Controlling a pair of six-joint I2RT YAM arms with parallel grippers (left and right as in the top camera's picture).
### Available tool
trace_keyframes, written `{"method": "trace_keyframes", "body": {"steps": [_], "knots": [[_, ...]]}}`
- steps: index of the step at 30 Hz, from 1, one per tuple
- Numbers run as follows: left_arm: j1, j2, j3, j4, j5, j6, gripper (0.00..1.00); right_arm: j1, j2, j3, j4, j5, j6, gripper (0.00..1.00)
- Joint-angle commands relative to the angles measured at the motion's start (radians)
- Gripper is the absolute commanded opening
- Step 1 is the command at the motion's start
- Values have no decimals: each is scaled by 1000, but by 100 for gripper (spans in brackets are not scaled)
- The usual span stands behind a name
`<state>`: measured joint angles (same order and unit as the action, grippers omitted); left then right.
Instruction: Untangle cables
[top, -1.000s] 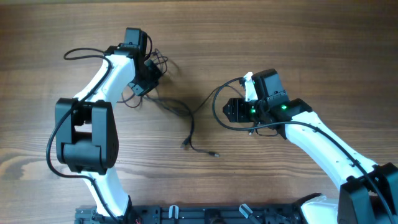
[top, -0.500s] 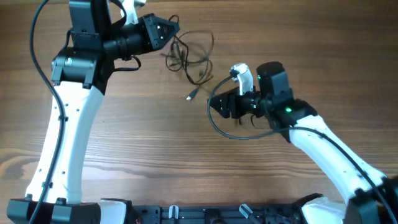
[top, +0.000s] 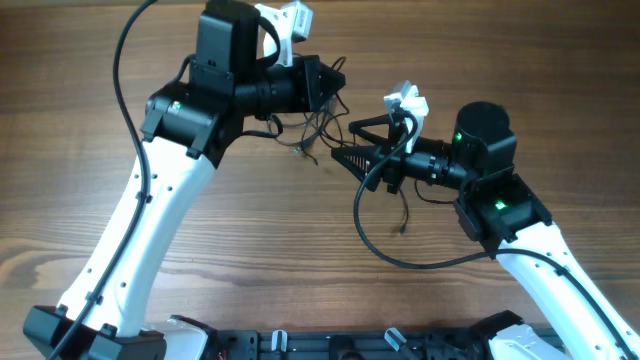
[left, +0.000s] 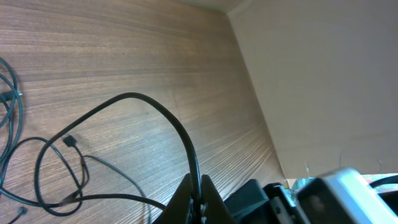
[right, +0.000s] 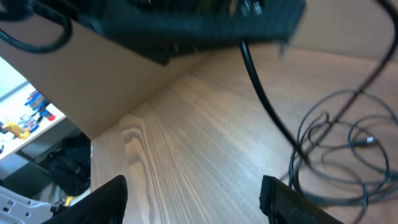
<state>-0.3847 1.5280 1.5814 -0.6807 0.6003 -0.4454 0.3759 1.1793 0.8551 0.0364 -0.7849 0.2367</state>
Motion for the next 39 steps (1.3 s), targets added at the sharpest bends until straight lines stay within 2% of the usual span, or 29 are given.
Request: {"method": "trace_keyframes", "body": {"steps": [1,2,5,8,9,10,11,12,13,15,17,18,20,22,23,28,31,33,34,37,39], "knots": [[-13,10,3,0,-10,19,4,-3,-11,11,8,35,-27,67],[-13,10,3,-4,5,19,4,-3,-11,11,8,57,-27,62],[-13,10,3,-6,121,19,4,-3,-10,11,8,116,-28,61],[-13,10,3,-8,257,7,4,-3,-3,11,8,195,-27,54],[-13,10,3,-7,276,-8,4,-3,-3,11,8,195,-27,47],[-13,10,3,-8,282,-10,4,-3,-3,11,7,195,-27,28],[-12,10,3,-7,281,-10,4,-3,-3,11,7,195,-25,16],[-11,10,3,-8,275,-10,4,-3,-3,11,5,194,-24,6],[-11,10,3,-8,255,-10,4,-3,-3,11,-3,195,-23,4],[-10,10,3,-34,98,-3,20,-3,-3,11,-76,243,9,4],[-10,10,3,-74,-60,-3,21,-3,-3,11,-180,330,27,4],[-10,10,3,-85,-105,-3,24,-3,-3,11,-212,362,27,4],[-10,10,3,-109,-208,-2,51,-3,-4,11,-257,428,26,4],[-10,11,3,-145,-360,-3,52,-3,-22,11,-238,478,27,4],[-10,16,3,-167,-421,-3,47,-4,-56,11,-176,482,27,4],[-10,109,3,-185,-422,-7,46,-4,-220,11,136,511,44,4],[-10,203,3,-172,-376,-7,51,-4,-274,11,143,586,85,4],[-10,264,3,-138,-279,-7,52,-4,-276,11,124,575,105,4],[-10,298,3,-113,-195,-11,55,-4,-274,11,114,575,126,4],[-10,389,3,-61,44,-64,56,-4,-272,11,101,575,130,4],[-10,417,3,-102,14,-64,52,-4,-272,11,90,579,130,4]]}}
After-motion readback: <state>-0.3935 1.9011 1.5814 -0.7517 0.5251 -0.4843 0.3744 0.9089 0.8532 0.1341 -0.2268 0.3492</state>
